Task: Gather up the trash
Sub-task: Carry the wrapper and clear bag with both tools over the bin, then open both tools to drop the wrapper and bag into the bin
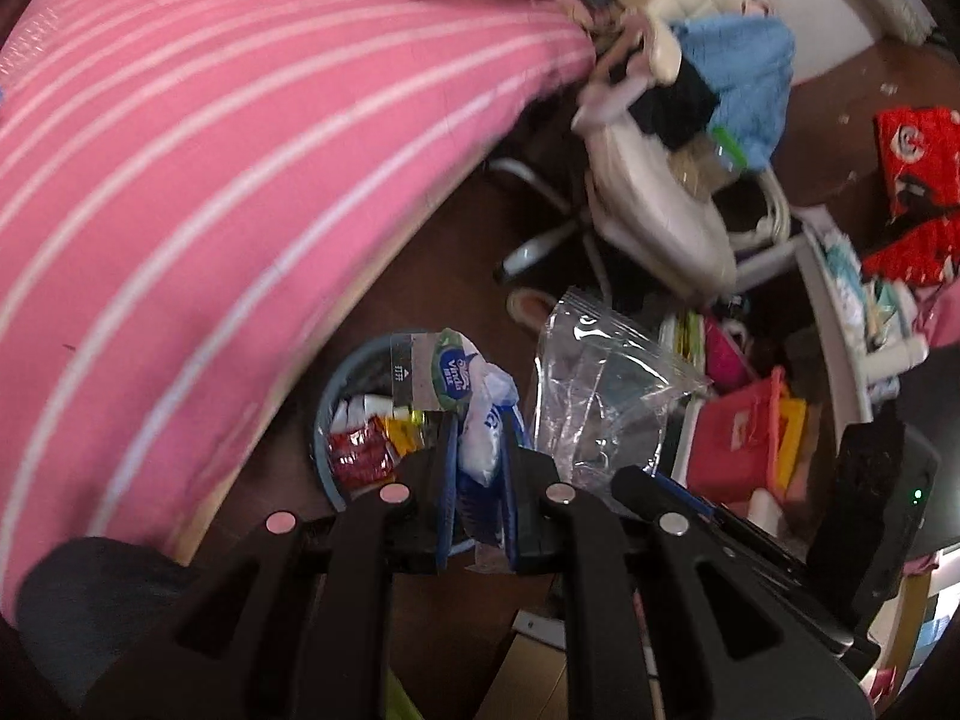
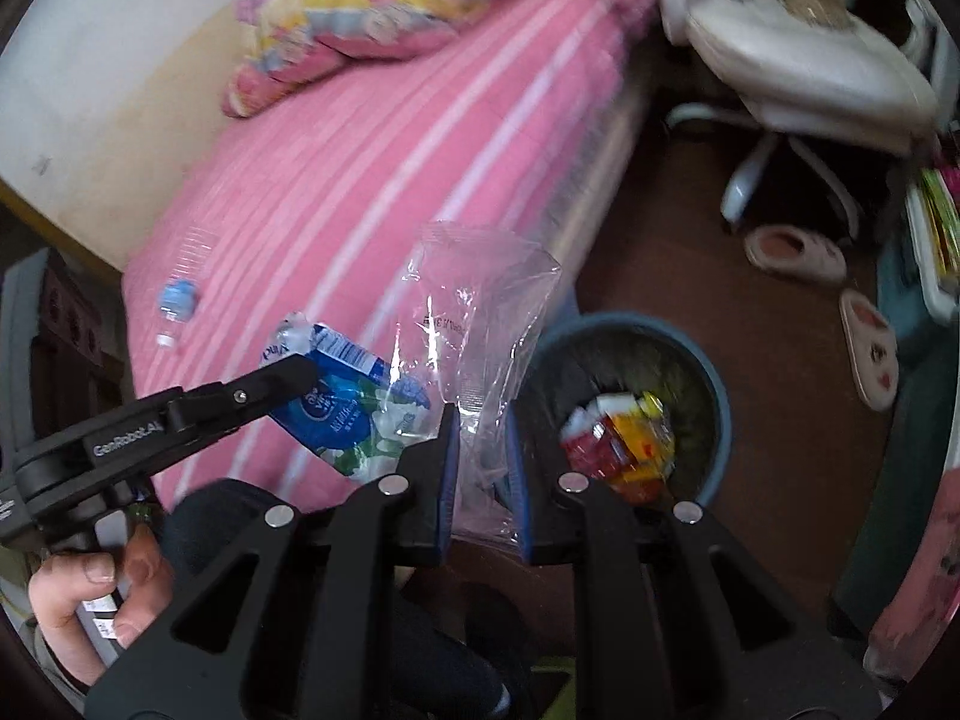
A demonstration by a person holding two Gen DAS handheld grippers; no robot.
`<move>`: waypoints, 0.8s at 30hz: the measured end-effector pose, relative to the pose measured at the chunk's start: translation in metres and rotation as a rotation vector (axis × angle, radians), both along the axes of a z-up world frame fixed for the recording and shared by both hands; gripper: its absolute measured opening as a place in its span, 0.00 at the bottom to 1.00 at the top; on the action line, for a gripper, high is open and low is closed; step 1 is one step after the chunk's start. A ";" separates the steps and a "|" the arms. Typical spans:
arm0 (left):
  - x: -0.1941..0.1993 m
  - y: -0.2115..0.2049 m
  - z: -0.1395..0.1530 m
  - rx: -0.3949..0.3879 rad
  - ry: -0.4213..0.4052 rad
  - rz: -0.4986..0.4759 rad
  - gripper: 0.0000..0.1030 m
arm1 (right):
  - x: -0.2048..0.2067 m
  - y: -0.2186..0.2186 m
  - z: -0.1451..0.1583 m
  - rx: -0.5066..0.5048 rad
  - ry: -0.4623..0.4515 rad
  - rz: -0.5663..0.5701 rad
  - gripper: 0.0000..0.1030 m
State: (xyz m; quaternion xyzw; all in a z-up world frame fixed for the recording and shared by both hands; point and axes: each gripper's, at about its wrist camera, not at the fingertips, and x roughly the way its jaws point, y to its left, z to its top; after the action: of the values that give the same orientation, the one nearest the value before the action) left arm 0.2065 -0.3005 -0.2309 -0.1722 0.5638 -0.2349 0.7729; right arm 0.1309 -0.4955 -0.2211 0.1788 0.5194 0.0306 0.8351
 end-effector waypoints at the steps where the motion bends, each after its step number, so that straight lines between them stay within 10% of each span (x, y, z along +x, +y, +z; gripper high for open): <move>1: 0.001 -0.006 -0.006 0.006 0.009 -0.009 0.12 | 0.000 -0.004 -0.007 -0.002 0.015 -0.007 0.16; 16: 0.040 -0.068 -0.105 0.051 0.143 -0.147 0.15 | 0.020 -0.042 -0.099 -0.048 0.216 -0.098 0.17; 20: 0.051 -0.067 -0.121 0.061 0.194 -0.112 0.60 | 0.025 -0.047 -0.116 -0.064 0.256 -0.110 0.39; 24: 0.054 -0.065 -0.120 0.030 0.197 -0.104 0.63 | 0.025 -0.050 -0.125 -0.064 0.278 -0.122 0.50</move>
State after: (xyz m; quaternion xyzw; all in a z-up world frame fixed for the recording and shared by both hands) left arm 0.2602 -0.3652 -0.3513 -0.1535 0.6486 -0.2481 0.7030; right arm 0.1555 -0.5456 -0.3464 0.1856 0.6188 -0.0617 0.7608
